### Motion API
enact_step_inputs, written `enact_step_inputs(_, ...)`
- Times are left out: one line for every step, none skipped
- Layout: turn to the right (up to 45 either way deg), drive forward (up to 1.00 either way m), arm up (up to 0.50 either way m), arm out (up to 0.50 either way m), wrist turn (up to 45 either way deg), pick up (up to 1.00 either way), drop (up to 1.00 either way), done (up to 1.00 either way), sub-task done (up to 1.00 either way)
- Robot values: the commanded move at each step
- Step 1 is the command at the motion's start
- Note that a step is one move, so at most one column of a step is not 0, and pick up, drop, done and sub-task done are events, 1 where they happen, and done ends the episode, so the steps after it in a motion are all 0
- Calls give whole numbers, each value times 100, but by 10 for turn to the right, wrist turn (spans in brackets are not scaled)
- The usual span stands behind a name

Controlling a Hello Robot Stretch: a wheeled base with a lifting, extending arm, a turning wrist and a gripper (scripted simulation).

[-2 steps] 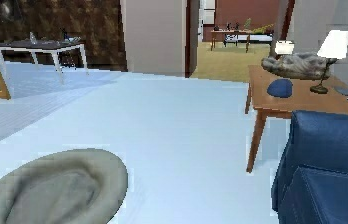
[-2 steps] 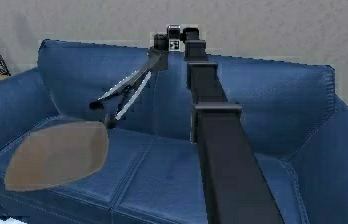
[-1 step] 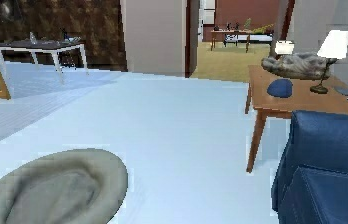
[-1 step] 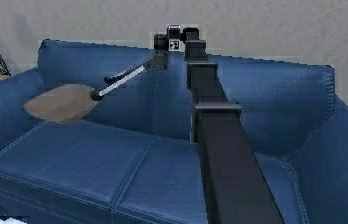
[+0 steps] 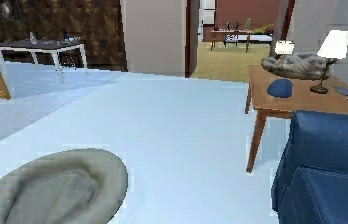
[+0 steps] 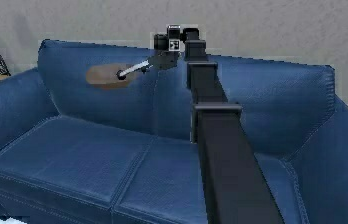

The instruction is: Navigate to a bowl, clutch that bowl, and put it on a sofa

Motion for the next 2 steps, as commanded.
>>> enact_step_inputs(0, 0, 0, 0, 150, 0, 0, 0, 0)
enact_step_inputs(0, 0, -22, 0, 0, 0, 0, 0, 0)
